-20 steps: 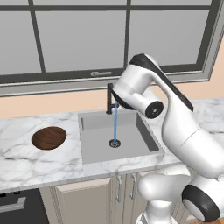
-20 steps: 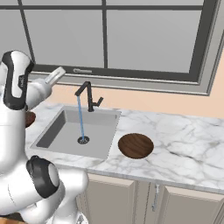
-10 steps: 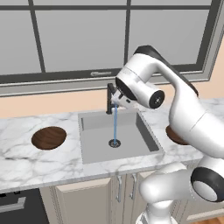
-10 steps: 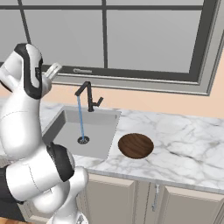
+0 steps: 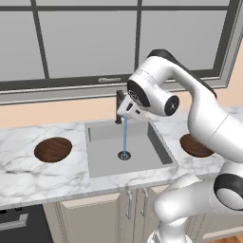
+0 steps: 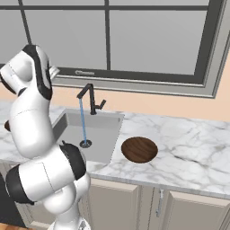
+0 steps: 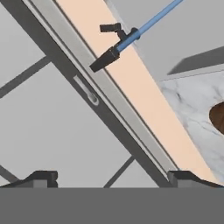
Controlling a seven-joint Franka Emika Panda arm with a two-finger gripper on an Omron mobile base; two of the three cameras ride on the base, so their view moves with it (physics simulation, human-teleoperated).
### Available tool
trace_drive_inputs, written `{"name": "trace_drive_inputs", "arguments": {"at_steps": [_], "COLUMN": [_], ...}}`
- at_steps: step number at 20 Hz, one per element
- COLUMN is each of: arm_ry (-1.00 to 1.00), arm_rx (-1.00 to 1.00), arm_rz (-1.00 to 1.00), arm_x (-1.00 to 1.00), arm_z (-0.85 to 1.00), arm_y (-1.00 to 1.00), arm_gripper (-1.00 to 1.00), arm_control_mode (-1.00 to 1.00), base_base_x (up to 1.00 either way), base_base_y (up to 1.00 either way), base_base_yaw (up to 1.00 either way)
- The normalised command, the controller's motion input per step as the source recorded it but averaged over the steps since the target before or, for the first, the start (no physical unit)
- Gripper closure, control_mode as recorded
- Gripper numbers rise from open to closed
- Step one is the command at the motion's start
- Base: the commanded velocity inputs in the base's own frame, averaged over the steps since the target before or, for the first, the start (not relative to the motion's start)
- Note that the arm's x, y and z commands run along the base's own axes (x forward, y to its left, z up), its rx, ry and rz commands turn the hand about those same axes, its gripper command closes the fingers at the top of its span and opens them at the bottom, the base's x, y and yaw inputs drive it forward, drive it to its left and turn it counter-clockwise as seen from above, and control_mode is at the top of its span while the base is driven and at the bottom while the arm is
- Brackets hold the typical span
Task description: Rinse each bowl for a few seconds and place them down in the sink or on the counter.
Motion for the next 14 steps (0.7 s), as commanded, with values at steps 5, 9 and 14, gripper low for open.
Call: {"name": "trace_drive_inputs", "arguments": {"at_steps": [5, 9, 14], "arm_ry": [0.31, 0.28, 0.10], "arm_rx": [-0.19, -0.20, -0.29], "arm_rz": [0.06, 0.00, 0.15], "arm_x": [-0.24, -0.21, -0.16], "arm_z": [0.40, 0.49, 0.65], "arm_y": [0.01, 0.16, 0.52], "arm_gripper": [-1.00, -1.00, -1.00], "arm_control_mode": [-1.00, -1.00, -1.00], "base_base_x": [0.00, 0.00, 0.00], "base_base_y": [0.00, 0.00, 0.00], "base_base_yaw": [0.00, 0.00, 0.00]}}
